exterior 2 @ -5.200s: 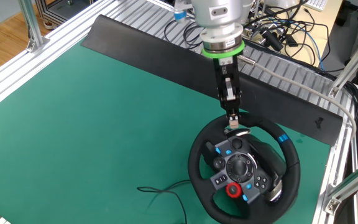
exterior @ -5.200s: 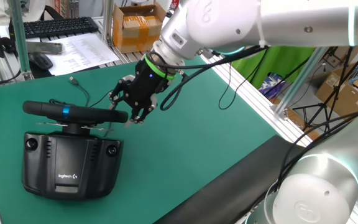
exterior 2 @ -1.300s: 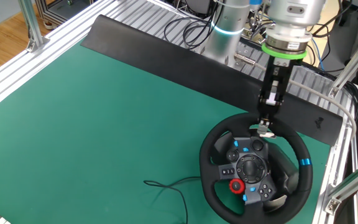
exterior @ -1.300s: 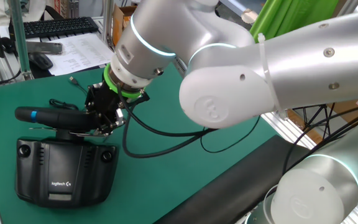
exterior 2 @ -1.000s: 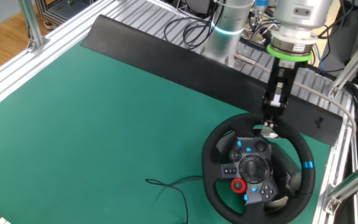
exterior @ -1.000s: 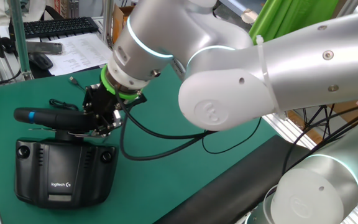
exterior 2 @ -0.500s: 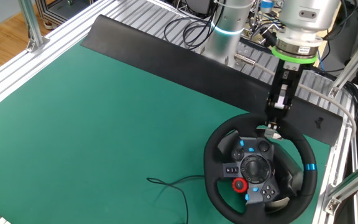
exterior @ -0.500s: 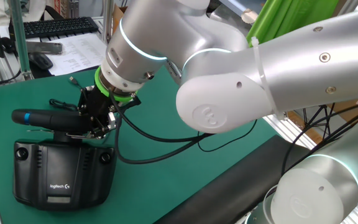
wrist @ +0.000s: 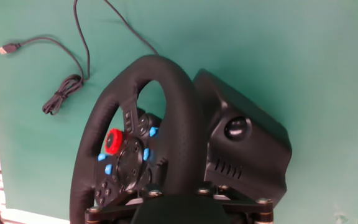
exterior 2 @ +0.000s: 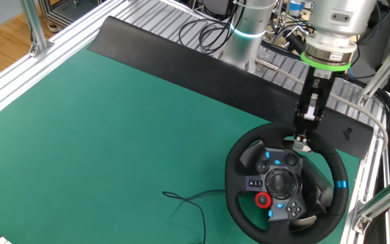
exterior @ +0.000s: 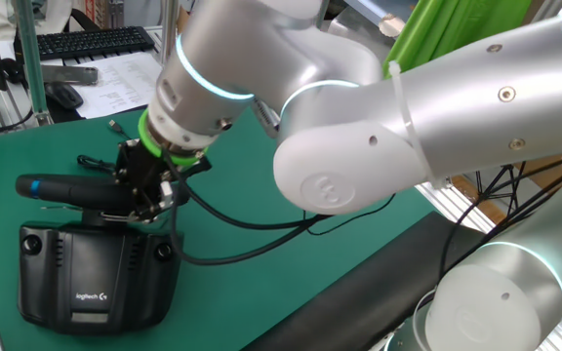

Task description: Rotate the steering wheel 90 degrees clockwise

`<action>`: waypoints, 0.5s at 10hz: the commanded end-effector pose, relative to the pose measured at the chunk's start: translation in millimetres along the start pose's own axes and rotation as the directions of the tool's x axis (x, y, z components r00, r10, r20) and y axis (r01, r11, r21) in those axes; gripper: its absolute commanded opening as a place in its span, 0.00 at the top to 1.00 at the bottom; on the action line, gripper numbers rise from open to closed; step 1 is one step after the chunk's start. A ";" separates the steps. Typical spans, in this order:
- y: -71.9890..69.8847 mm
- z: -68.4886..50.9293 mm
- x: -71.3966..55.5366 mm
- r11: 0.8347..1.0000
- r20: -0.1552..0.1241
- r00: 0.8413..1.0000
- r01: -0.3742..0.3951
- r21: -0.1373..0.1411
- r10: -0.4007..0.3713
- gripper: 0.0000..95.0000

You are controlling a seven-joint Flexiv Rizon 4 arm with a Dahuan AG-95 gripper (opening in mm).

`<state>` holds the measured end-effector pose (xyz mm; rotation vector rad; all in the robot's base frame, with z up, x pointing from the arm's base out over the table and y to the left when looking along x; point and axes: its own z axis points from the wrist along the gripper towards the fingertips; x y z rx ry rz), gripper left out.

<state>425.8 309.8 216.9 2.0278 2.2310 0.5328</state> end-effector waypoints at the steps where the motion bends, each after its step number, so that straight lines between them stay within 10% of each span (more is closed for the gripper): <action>1: -1.4 -0.4 2.9 1.000 -0.003 1.000 -0.010 0.002 0.010 1.00; 5: -0.3 3.3 5.4 1.000 0.004 1.000 -0.023 0.005 0.023 1.00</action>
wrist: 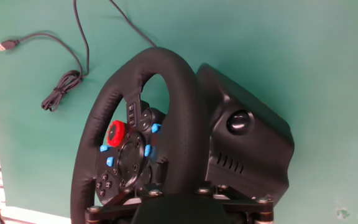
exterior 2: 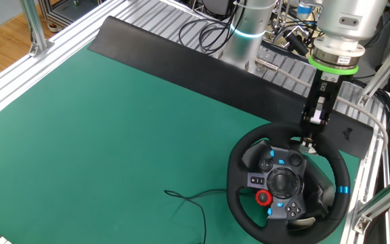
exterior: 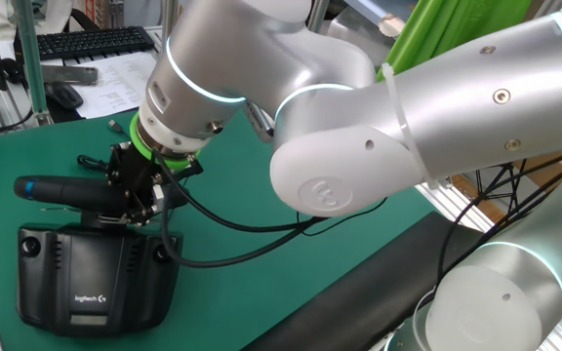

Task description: Rotate the steering wheel 90 degrees clockwise

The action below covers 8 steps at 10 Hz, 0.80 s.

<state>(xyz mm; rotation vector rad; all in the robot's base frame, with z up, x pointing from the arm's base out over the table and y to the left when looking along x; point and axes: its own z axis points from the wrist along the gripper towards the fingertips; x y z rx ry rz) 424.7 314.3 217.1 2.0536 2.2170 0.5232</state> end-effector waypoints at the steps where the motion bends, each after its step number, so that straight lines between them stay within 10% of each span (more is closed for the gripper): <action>1: 0.3 3.5 1.0 1.000 -0.001 1.000 -0.008 -0.002 0.008 1.00; 8: -1.6 10.2 19.1 0.999 0.020 0.999 -0.045 -0.007 0.045 1.00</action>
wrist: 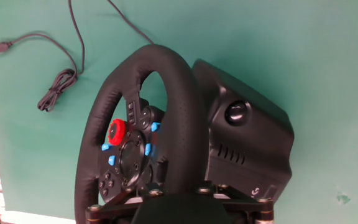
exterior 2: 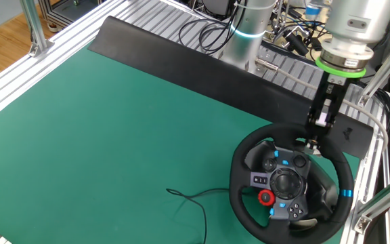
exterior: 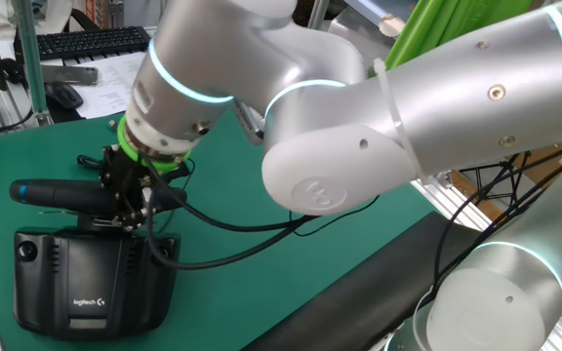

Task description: Rotate the steering wheel 90 degrees clockwise

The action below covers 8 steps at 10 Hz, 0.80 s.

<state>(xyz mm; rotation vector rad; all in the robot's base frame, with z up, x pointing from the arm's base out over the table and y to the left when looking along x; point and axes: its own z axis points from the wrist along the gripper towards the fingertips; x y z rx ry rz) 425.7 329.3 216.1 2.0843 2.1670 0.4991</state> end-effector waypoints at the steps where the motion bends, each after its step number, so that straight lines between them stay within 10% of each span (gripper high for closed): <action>1: -1.9 1.9 6.8 1.000 -0.011 1.000 -0.026 -0.008 0.026 1.00; 7: 0.3 -0.4 7.4 0.999 -0.019 0.999 -0.040 -0.004 0.040 1.00; 8: 0.3 -0.2 7.5 0.999 -0.015 0.999 -0.041 -0.003 0.041 0.80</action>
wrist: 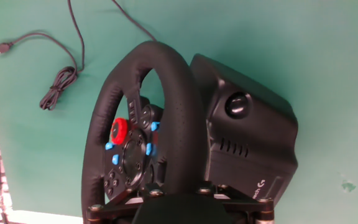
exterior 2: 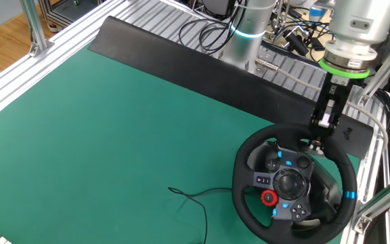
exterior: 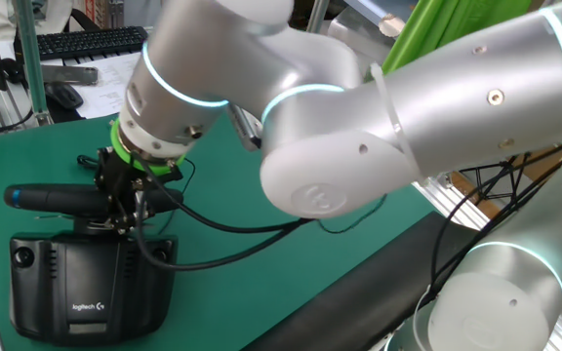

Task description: Rotate the steering wheel 90 degrees clockwise

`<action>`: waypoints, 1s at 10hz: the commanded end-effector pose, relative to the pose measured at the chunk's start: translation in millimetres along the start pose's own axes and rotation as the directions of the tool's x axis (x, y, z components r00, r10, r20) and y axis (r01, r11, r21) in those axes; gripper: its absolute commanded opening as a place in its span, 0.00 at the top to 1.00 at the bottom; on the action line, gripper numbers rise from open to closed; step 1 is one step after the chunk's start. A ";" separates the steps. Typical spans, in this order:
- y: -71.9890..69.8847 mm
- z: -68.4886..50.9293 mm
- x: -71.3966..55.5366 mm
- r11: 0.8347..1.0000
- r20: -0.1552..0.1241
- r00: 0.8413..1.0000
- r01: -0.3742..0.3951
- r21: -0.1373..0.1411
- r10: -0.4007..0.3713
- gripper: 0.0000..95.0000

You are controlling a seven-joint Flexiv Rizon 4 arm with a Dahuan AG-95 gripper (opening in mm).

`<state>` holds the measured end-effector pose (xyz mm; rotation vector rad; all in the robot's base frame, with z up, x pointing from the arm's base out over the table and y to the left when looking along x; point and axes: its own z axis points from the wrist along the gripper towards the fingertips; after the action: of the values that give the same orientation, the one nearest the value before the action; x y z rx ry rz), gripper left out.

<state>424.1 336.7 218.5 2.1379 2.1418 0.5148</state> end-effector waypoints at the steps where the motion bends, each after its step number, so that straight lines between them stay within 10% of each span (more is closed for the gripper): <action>1: 0.5 0.4 0.8 1.000 -0.003 1.000 -0.005 -0.005 0.005 0.80; 3: -0.3 -2.8 2.4 1.000 -0.011 1.000 -0.022 -0.008 0.022 0.80; 4: -0.4 -1.7 2.4 1.000 -0.010 1.000 -0.025 -0.007 0.025 1.00; 10: -0.7 0.3 2.6 1.000 -0.025 1.000 -0.014 0.000 0.014 1.00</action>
<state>422.7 339.5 217.4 2.1645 2.1372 0.5399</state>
